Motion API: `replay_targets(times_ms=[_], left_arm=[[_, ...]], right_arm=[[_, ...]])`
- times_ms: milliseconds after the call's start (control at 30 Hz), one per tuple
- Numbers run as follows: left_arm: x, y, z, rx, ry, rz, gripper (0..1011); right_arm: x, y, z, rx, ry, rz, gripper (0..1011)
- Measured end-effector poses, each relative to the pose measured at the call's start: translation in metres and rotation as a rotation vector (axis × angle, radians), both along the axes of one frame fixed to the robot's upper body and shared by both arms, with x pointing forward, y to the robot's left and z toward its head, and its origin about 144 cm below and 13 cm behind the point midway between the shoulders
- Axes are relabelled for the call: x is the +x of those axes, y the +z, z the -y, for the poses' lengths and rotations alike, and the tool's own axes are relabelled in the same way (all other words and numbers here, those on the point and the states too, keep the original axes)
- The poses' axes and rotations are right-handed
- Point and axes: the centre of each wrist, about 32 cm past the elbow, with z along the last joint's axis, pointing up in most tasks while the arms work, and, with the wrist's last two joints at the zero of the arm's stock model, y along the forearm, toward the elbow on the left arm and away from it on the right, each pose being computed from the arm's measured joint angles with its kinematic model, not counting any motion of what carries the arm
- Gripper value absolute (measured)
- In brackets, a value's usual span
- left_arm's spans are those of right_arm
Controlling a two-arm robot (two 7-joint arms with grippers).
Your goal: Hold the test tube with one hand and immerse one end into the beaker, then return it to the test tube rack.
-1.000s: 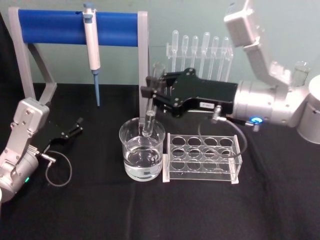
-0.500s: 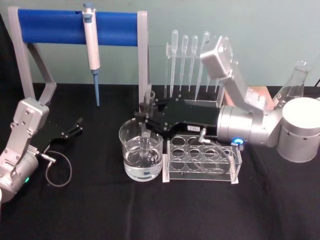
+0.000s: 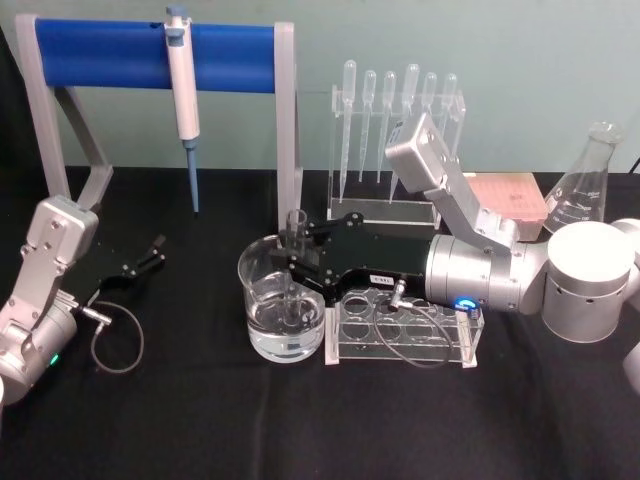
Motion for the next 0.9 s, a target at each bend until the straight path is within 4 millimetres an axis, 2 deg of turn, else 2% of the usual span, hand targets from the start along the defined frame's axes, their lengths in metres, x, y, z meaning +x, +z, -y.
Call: replay_targets(times_ms=[433,900], left_arm=[[0.000,0.000,0.000,0.000,0.000,0.000,1000],[0.000,0.000,0.000,0.000,0.000,0.000,1000]], right_arm=[[0.003,-0.017,0.000,0.018,-0.030,-0.008,224],[0.003,-0.023,-0.002,0.004,-0.042,-0.016,224]])
